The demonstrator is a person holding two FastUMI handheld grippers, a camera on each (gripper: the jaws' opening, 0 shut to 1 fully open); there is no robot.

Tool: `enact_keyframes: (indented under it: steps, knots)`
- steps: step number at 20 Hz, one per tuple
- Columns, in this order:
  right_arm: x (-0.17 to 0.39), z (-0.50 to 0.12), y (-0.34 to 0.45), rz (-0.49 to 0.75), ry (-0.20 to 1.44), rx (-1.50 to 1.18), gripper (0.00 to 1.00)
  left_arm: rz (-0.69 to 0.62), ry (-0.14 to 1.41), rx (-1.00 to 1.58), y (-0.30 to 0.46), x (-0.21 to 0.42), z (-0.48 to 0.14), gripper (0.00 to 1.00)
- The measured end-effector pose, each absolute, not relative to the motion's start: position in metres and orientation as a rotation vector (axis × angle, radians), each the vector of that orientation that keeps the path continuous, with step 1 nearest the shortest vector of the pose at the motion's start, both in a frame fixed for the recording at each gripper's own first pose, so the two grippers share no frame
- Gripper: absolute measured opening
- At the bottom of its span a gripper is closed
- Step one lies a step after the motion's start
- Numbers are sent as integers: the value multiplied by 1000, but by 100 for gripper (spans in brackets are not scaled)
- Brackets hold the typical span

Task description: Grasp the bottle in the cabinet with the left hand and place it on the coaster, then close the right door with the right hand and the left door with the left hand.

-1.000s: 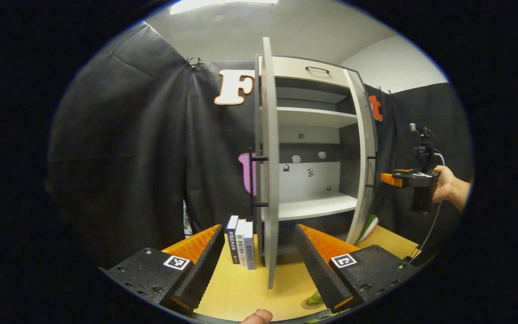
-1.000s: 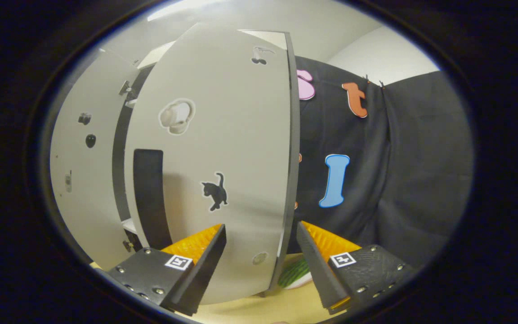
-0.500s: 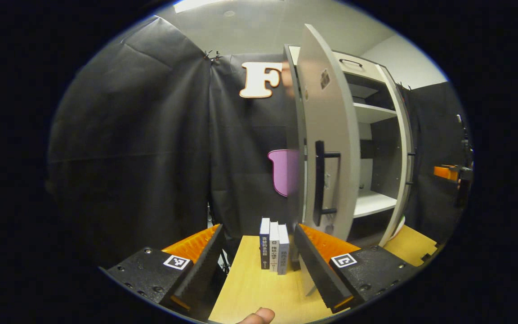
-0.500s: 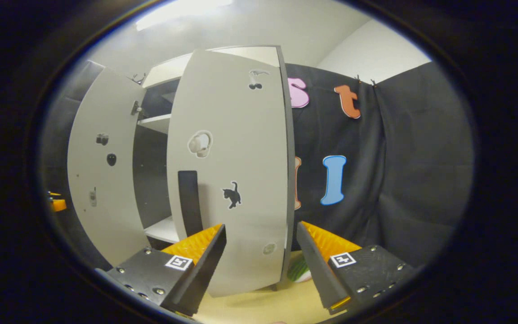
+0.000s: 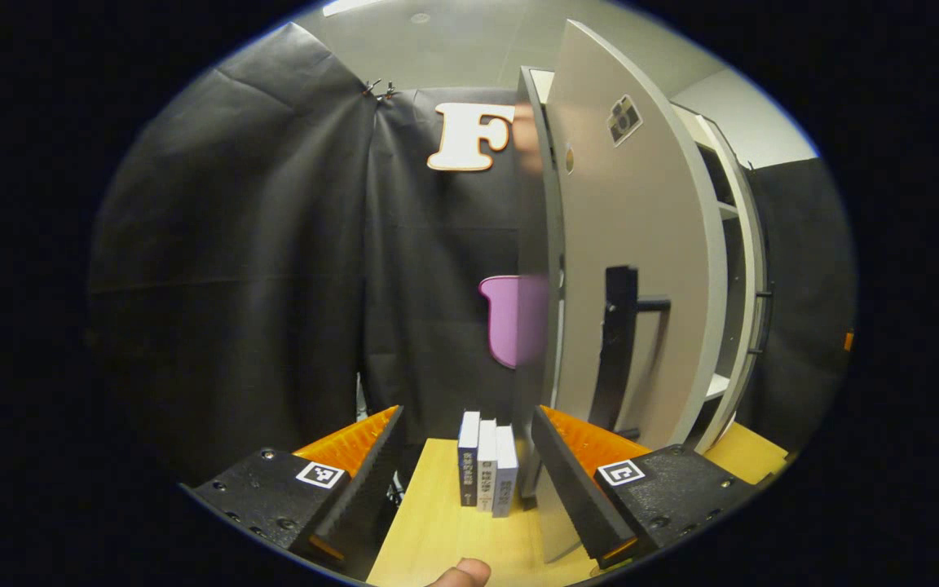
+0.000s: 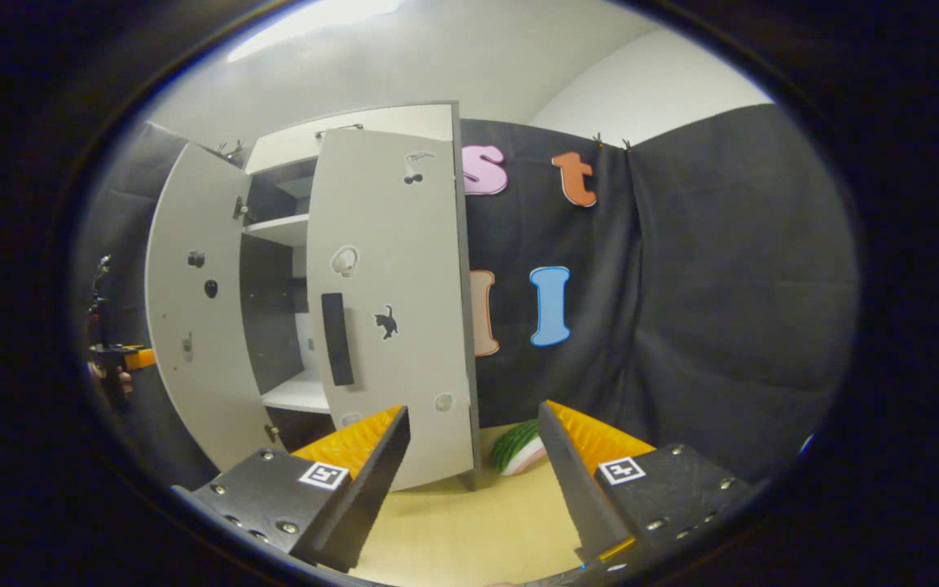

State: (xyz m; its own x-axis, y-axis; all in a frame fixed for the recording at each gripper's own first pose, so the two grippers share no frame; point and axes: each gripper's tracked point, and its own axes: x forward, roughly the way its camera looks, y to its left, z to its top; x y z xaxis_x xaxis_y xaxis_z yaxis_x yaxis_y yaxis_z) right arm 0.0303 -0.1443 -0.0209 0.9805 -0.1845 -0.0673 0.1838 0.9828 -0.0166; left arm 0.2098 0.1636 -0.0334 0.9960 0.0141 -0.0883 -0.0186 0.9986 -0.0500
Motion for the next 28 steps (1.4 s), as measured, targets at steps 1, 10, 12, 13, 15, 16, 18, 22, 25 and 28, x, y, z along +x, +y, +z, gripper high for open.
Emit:
enact_keyframes:
  steps: [1, 10, 12, 13, 15, 16, 18, 22, 25, 28]
  knots:
    - [20, -18, -143, -177, 62, -11, 96, 66, 85, -50, 166, 216, -30, 96]
    - [0, -24, -157, -186, 42, -55, 93, 18, 161, -170, 99, 215, -31, 95]
    - [3, -18, -152, -171, 27, -50, 96, 27, 140, -116, 94, 217, -27, 95]
    - [4, -16, -151, -164, 21, -49, 96, 27, 135, -87, 90, 217, -28, 95]
    - [6, -13, -146, -149, 12, -47, 96, 19, 120, -64, 83, 216, -25, 89]
    - [6, -12, -144, -143, 11, -45, 96, 14, 117, -66, 80, 218, -26, 89]
    - [7, -16, -142, -134, 17, -48, 96, 13, 112, -75, 73, 220, -25, 95]
    - [5, -21, -143, -130, 40, -49, 96, -2, 117, -85, 58, 223, -24, 95]
    - [3, -20, -143, -128, 37, -23, 96, -16, 112, -78, 49, 227, -23, 95]
    - [1, -17, -146, -138, 39, -30, 93, -20, 109, -90, 45, 229, -24, 90]
